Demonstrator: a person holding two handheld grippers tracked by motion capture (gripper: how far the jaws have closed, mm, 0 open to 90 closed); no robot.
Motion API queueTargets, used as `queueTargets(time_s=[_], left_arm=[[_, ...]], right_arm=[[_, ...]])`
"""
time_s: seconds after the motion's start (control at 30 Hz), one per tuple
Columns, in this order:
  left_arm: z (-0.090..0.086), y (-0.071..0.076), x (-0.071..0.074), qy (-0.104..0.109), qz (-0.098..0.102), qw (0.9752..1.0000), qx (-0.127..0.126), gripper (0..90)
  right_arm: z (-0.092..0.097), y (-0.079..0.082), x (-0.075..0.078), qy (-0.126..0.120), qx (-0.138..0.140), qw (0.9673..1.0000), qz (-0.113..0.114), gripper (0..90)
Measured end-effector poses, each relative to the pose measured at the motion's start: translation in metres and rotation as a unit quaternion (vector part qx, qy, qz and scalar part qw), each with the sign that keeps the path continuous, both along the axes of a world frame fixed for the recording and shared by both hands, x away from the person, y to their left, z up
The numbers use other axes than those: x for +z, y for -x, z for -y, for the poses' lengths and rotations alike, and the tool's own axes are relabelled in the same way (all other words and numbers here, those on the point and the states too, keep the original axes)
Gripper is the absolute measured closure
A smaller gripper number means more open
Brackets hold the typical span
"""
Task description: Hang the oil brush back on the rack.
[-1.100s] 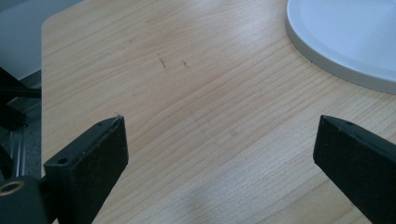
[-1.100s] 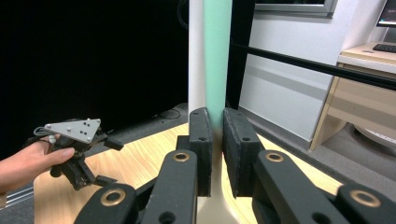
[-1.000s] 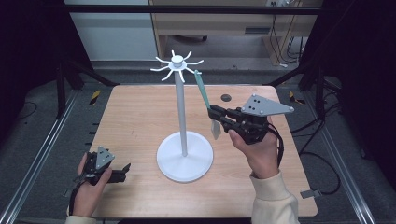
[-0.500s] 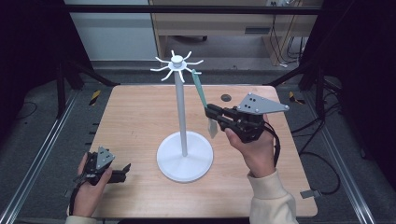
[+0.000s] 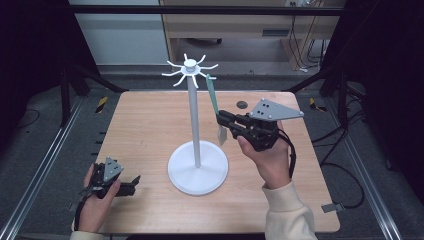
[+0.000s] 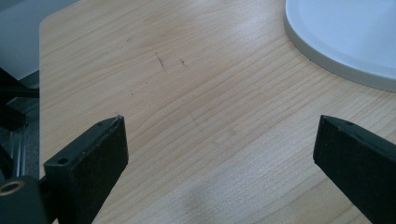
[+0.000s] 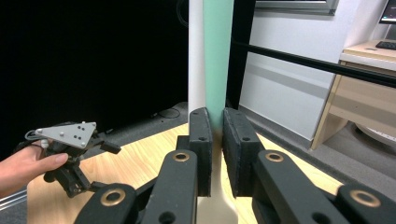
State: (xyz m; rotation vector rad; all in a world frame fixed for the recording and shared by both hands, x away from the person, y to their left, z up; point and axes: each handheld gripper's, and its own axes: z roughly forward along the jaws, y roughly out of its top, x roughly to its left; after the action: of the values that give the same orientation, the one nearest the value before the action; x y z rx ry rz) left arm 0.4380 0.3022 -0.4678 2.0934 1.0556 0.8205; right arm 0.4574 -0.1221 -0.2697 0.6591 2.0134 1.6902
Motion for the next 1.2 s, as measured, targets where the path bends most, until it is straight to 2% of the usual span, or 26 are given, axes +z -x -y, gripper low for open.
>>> queueTargets(time_s=[0.33,0.43,0.7,1.03,1.2], left_arm=[[-0.001,0.000,0.000,0.002,-0.001,1.0000,0.003,2.7],[-0.001,0.001,0.000,0.002,0.000,1.0000,0.004,2.7],[-0.003,0.000,0.000,0.003,-0.001,1.0000,0.007,2.7],[-0.002,0.000,0.000,0.002,-0.001,1.0000,0.006,2.7],[-0.001,0.000,0.000,0.000,0.000,1.0000,0.003,2.7]], right_arm=[[-0.002,-0.002,-0.001,0.004,-0.012,0.9999,0.004,82.3],[-0.003,-0.003,-0.001,0.006,-0.007,0.9999,0.006,82.3],[-0.010,-0.008,-0.001,0.012,-0.013,0.9998,0.007,82.4],[-0.007,-0.010,-0.003,0.001,-0.009,1.0000,0.003,81.8],[-0.003,-0.010,-0.002,-0.006,-0.015,0.9999,0.005,76.7]])
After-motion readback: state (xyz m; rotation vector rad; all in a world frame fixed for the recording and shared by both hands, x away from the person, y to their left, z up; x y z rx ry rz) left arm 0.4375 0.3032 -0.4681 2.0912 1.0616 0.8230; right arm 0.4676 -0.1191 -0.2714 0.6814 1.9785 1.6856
